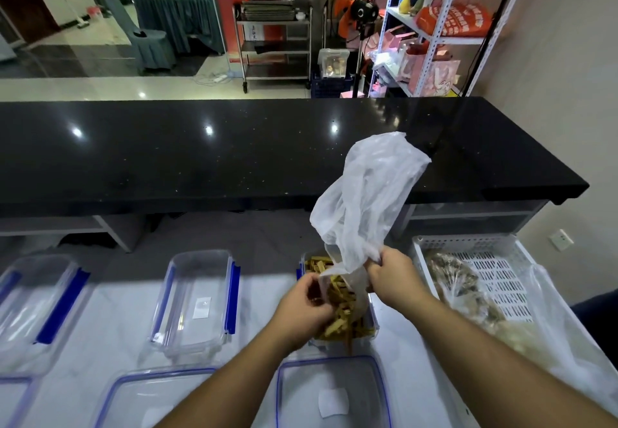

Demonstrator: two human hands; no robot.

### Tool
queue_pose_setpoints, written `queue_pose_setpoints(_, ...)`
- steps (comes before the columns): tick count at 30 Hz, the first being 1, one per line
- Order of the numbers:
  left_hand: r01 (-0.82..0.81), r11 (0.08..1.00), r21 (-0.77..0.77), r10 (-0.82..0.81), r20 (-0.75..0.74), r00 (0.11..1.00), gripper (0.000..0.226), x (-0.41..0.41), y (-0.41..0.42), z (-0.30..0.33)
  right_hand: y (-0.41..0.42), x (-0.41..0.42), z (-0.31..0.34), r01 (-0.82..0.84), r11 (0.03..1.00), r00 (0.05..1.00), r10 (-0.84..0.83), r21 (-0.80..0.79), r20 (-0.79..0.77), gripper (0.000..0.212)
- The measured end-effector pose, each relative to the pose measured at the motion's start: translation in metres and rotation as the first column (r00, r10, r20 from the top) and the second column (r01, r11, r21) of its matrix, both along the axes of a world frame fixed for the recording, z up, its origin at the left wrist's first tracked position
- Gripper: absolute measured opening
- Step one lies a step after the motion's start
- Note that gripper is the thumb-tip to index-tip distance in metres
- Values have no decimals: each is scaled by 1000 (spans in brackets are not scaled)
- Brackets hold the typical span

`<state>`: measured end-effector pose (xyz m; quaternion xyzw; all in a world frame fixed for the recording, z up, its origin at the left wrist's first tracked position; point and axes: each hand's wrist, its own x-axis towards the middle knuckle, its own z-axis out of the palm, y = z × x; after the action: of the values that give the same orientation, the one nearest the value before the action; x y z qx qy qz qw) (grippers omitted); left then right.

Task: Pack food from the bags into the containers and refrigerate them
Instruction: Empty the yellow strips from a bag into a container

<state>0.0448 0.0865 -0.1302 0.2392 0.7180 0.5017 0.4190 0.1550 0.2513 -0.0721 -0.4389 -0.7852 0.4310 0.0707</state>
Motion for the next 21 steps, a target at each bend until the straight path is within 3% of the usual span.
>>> queue_pose_setpoints(2,139,989,-46,-144,-133,981,69,5,-8,-5,3,0,-1,52,998,998,-53,-32,-29,21)
queue_pose_setpoints(4,185,962,-200,-251,-388,887,92,9,-11,-10,5,0,-2,75,996,996,-78,-56,-48,22)
queue_pose_setpoints(6,153,955,-253,-268,-527,806,95,15,-10,-13,5,-1,-1,75,994,996,-79,-82,-51,22)
queue_pose_setpoints(12,49,970,-237,-166,-505,847,51,37,8,-8,-3,-8,11,78,983,990,-96,-167,-107,20)
queue_pose_setpoints(17,55,957,-286,-200,-508,837,38,39,19,-9,-6,-15,19,83,981,985,-108,-174,-137,20)
queue_pose_setpoints(21,-36,972,-231,-85,-494,865,21,33,16,-7,-7,-12,29,72,982,979,-103,-176,-174,18)
